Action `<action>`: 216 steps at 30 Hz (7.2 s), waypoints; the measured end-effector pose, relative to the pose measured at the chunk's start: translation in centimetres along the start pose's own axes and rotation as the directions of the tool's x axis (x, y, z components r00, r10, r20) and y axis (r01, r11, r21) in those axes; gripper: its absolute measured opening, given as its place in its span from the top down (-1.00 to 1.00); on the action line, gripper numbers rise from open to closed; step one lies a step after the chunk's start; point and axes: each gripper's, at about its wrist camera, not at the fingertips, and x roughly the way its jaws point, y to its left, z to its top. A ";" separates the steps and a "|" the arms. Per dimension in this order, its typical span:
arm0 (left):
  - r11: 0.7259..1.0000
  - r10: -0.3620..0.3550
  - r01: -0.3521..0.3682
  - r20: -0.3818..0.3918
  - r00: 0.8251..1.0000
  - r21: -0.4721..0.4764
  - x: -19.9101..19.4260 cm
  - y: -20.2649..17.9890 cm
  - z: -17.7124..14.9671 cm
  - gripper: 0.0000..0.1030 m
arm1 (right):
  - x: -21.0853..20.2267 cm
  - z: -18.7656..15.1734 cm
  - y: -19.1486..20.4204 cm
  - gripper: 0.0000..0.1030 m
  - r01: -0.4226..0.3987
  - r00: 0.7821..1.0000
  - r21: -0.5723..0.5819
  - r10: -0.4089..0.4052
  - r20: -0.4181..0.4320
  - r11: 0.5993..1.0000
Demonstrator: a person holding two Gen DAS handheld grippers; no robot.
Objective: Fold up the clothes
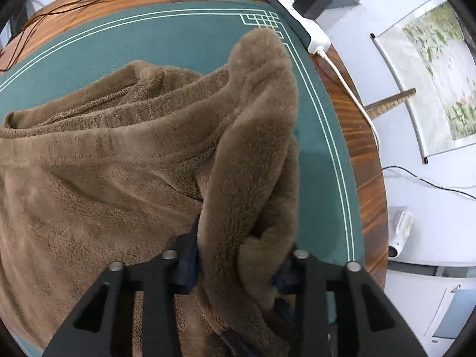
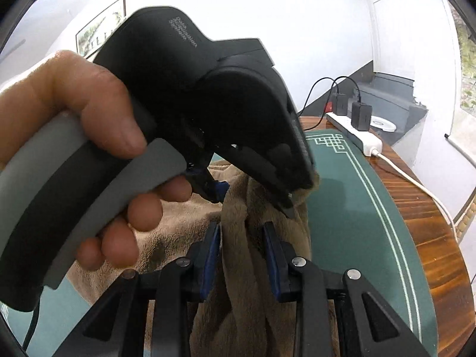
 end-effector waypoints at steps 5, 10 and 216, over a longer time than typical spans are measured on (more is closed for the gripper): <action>0.999 -0.027 0.027 0.014 1.000 -0.023 -1.1 0.3 -0.1 0.35 | -4.0 -1.8 -1.9 -0.95 0.072 0.996 0.107 -0.076 0.040 0.992; 0.998 -0.056 0.057 0.032 0.998 -0.032 -2.2 0.1 -0.4 0.42 | -5.2 -5.7 -5.8 -0.95 -0.012 0.997 0.404 0.043 -0.067 0.915; 0.896 -0.335 0.409 0.343 0.878 -0.173 -15.5 38.0 -21.7 0.45 | 3.0 1.0 18.8 -0.96 0.142 0.976 -0.268 -0.180 -0.121 0.953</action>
